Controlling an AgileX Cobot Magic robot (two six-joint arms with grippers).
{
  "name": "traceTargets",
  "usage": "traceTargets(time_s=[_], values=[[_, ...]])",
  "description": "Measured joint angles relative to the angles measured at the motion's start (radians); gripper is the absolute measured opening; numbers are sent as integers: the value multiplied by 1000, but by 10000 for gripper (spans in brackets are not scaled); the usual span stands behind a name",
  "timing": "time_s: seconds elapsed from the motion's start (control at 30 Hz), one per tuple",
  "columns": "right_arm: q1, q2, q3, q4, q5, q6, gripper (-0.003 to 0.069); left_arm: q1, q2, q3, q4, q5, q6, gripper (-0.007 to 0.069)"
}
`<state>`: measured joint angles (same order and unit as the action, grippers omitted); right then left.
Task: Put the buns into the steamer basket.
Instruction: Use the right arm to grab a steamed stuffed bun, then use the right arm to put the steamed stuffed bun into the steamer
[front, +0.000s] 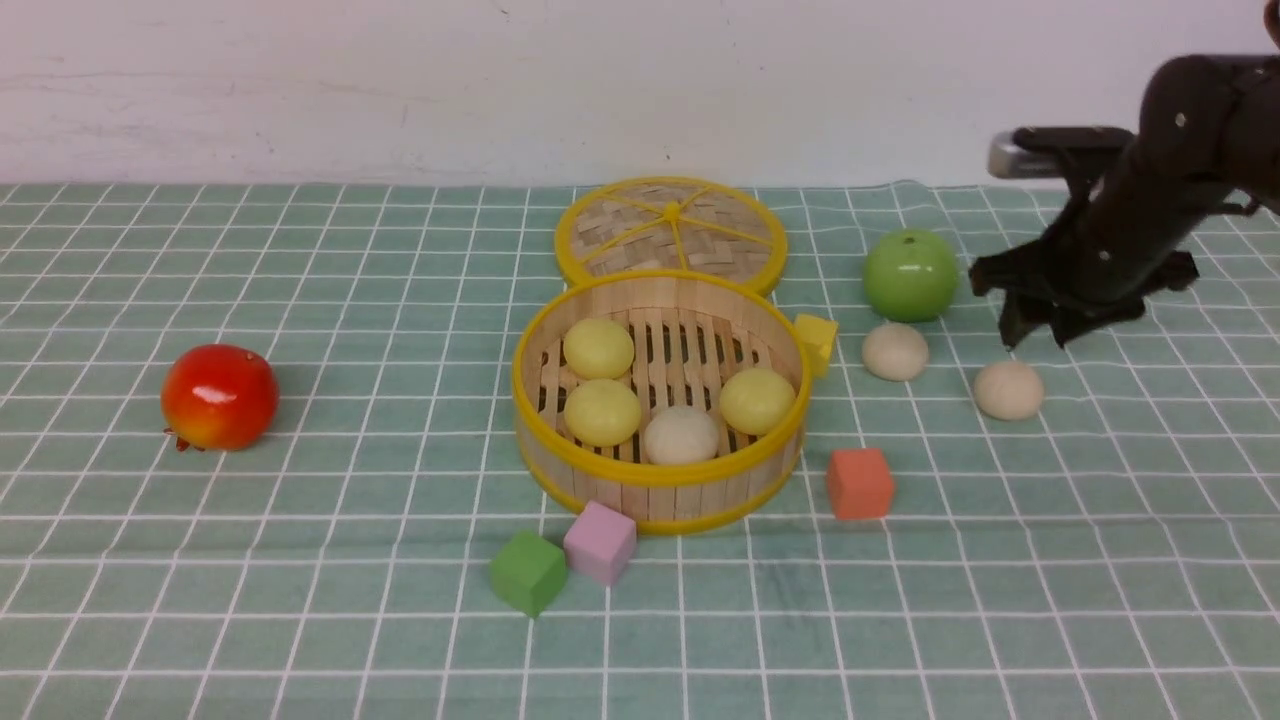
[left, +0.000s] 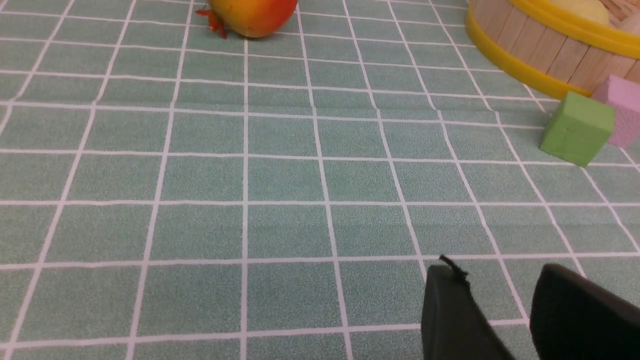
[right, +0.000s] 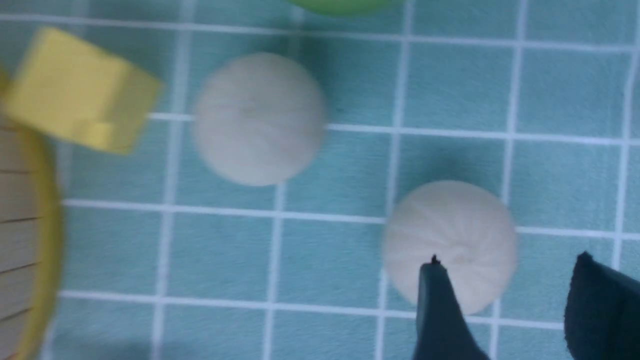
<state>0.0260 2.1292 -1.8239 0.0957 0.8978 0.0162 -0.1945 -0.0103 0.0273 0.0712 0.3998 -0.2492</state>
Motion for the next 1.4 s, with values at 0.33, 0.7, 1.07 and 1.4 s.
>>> traceTargets(time_s=[0.33, 0.7, 1.07, 1.4], values=[[-11, 48, 0, 33, -26, 0, 346, 0, 0, 0, 0, 0, 0, 238], [-11, 86, -1, 33, -75, 0, 171, 0, 0, 0, 0, 0, 0, 238], [-13, 86, -5, 53, -72, 0, 1, 0, 0, 0, 0, 0, 0, 238], [82, -49, -5, 299, -122, -125, 1, 0, 0, 0, 0, 0, 0, 238]])
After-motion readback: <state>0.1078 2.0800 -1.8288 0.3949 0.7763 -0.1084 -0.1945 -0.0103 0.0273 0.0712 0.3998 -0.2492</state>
